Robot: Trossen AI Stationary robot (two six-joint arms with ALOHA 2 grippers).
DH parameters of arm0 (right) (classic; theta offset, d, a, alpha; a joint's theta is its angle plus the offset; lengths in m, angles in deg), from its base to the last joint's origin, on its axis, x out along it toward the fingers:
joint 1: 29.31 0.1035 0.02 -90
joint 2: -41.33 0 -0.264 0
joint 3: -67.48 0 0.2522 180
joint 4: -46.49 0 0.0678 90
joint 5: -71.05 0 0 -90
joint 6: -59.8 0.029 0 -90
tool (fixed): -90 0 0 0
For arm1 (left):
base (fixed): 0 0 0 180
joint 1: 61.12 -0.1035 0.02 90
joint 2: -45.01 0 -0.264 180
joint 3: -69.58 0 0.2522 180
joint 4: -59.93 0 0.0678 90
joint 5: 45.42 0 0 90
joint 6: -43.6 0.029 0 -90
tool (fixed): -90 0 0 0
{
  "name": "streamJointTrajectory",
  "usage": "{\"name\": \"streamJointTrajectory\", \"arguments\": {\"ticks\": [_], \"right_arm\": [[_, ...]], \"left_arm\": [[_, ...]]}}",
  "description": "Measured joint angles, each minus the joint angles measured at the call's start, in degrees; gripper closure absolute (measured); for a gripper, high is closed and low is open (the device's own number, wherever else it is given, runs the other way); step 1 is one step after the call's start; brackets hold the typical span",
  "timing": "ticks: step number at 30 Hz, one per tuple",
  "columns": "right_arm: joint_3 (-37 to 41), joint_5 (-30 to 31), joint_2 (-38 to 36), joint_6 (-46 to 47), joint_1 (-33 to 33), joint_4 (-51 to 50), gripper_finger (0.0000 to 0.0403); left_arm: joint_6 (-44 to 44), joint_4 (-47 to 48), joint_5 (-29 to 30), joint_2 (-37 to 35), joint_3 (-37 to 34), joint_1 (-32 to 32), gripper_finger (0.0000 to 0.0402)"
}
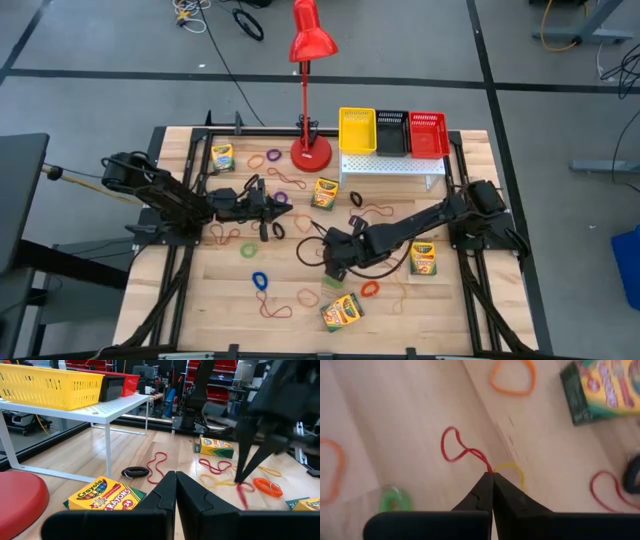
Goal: Pick & Place Office Desk Supplies
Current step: Put the yellow rubber band into the black bin on the shelf
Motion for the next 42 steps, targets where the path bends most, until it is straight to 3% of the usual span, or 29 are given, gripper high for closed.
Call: {"name": "streamJointTrajectory", "arguments": {"ticks": [19, 25, 30, 35, 42], "right_arm": [[0.00, 13.91, -26.25, -6.24, -6.01, -7.55, 0.0400], [0.00, 14.18, -30.99, -8.57, -10.30, -7.39, 0.0400], [0.88, 10.01, -32.34, -6.62, -10.12, -7.17, 0.0400], [13.30, 5.21, -30.47, 0.90, -7.74, 0.80, 0.0400], [33.95, -2.58, -26.88, 5.38, -6.86, 30.49, 0.0400]], "left_arm": [[-0.01, 0.02, 0.00, 0.00, -0.02, 0.01, 0.0387], [0.00, 0.04, 0.00, 0.00, -0.02, 0.02, 0.0387], [-0.02, 0.02, 0.00, 0.00, -0.02, 0.02, 0.0387], [-0.01, 0.03, -0.01, 0.00, -0.02, 0.02, 0.0387], [0.00, -0.10, 0.00, 0.00, -0.02, 0.00, 0.0387]]}}
